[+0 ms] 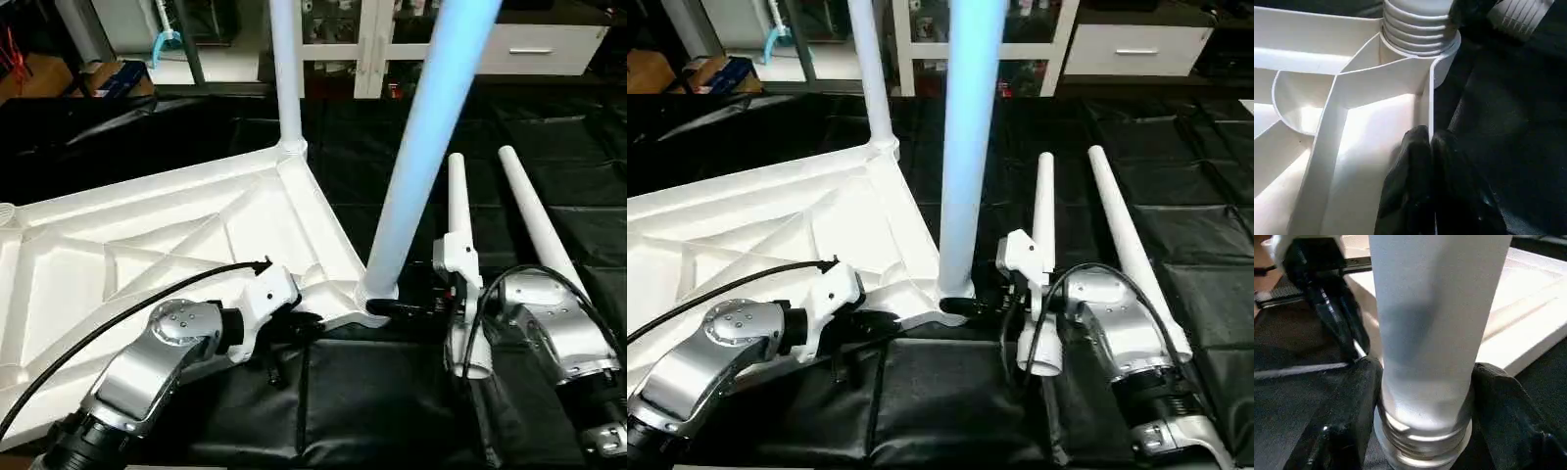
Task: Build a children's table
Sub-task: Rotate leg to tighten
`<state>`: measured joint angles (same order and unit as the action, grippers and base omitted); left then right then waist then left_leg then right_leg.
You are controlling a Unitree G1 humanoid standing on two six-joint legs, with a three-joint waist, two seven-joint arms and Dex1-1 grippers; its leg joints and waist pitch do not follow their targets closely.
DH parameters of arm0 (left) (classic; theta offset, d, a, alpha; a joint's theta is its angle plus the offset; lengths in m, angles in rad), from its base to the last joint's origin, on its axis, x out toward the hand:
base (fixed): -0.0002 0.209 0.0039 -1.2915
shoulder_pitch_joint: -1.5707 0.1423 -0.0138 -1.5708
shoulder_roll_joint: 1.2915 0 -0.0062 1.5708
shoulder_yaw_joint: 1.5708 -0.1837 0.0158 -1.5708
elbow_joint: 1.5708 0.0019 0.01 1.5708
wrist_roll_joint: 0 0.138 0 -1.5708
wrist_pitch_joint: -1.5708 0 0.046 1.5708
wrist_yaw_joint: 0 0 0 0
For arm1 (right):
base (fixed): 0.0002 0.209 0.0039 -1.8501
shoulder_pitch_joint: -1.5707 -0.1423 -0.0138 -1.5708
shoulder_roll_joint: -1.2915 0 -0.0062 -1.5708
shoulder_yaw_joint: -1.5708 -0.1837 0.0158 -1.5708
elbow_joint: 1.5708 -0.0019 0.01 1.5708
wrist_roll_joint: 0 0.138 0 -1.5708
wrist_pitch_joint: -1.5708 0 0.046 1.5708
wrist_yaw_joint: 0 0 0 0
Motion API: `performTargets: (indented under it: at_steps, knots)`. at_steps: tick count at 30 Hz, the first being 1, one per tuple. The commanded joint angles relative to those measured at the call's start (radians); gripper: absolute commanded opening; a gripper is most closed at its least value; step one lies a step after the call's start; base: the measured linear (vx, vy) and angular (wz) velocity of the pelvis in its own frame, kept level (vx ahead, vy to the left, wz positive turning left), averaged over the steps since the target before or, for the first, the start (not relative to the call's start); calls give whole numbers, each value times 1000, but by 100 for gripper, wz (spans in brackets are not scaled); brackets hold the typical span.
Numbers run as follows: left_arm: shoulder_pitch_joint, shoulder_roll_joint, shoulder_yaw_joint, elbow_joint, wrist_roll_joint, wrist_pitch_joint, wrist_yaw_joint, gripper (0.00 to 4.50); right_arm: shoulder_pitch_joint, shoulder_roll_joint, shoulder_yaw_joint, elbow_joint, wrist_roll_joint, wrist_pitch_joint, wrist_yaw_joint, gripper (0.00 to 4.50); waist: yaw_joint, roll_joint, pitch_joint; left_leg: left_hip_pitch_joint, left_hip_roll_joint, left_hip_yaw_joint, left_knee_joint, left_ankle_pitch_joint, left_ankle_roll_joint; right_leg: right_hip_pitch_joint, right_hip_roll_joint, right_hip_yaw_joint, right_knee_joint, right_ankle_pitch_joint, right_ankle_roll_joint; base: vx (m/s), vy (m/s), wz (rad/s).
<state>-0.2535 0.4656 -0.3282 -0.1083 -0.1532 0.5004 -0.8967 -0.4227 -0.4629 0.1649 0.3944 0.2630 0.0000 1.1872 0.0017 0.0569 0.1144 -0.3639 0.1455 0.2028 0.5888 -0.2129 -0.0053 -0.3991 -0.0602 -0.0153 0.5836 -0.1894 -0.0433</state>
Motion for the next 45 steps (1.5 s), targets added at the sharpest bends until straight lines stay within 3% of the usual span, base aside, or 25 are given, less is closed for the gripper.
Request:
performTargets:
  at_steps: [1,4,12,14,16,23,27,30,33,35,38,40,41,42,45]
  knots:
    - [13,-17,-40,48,17,40,21,0,-2,24,-2,60,-76,41,-136,257,-1,-8,-40,11,87,-46,-88,-234,71,31,-85,39,-75,-302,-221,0,0,0]
    - [-22,-63,-20,76,26,64,83,0,11,71,3,49,-94,89,-231,256,-5,-11,-38,15,85,-49,-92,-270,43,26,-85,40,-82,-381,-192,0,0,0]
    - [-115,-229,43,158,68,127,318,0,58,219,-4,-32,-145,192,-524,256,-10,-9,-35,22,82,-51,-97,-345,-3,10,-84,42,-95,-463,-145,0,0,0]
    - [-140,-288,57,182,79,136,388,0,77,274,-10,-51,-163,216,-626,256,-11,-10,-32,18,81,-52,-100,-355,-9,6,-83,44,-101,-488,-122,0,0,0]
    - [-148,-307,55,194,84,134,405,0,86,295,-7,-57,-172,217,-657,256,-9,-9,-34,25,80,-53,-99,-377,-18,1,-82,43,-104,-508,-105,0,0,0]
    - [-153,-323,42,208,97,126,412,0,94,347,-14,-93,-162,219,-714,256,-5,-7,-32,17,82,-53,-106,-374,-17,3,-83,46,-100,-439,-107,0,0,0]
    - [-136,-305,45,195,102,124,398,0,94,363,-18,-136,-129,162,-676,256,-4,-7,-33,17,83,-55,-107,-381,-18,2,-86,47,-102,-454,-101,0,0,0]
    - [-119,-265,21,175,106,102,350,0,96,343,-10,-171,-104,160,-612,323,-2,-8,-37,11,84,-53,-107,-333,-4,10,-84,47,-95,-372,-115,0,0,0]
    - [-86,-204,-19,144,113,74,272,0,87,318,-24,-189,-75,170,-563,335,0,-7,-45,5,86,-49,-100,-238,31,22,-86,47,-80,-226,-158,0,0,0]
    - [-69,-179,-31,128,109,67,239,0,82,303,-28,-194,-66,174,-538,350,-3,-8,-46,3,84,-46,-96,-215,45,24,-86,46,-77,-198,-175,27,-11,0]
    - [4,-76,-62,54,74,39,113,0,60,215,-42,-191,-41,182,-420,372,-1,-6,-56,3,85,-43,-83,-114,94,35,-86,42,-61,-66,-223,58,-25,1]
    - [36,-29,-67,17,47,38,58,0,59,155,-40,-188,-27,173,-320,372,3,-6,-64,9,83,-39,-72,-23,141,37,-82,39,-43,79,-258,64,-24,2]
    - [38,-27,-67,15,46,39,55,0,59,151,-39,-189,-26,173,-313,372,3,-6,-64,9,83,-39,-72,-23,141,37,-82,39,-43,79,-258,56,-20,3]
    - [42,-20,-65,12,44,40,52,0,62,135,-36,-192,-22,176,-286,372,10,-4,-66,12,82,-35,-64,45,179,35,-78,38,-33,169,-278,0,0,0]
    - [55,3,-46,10,38,31,41,0,69,76,-29,-188,-23,151,-197,372,19,-5,-64,10,86,-37,-63,52,198,38,-79,35,-32,144,-287,0,0,0]
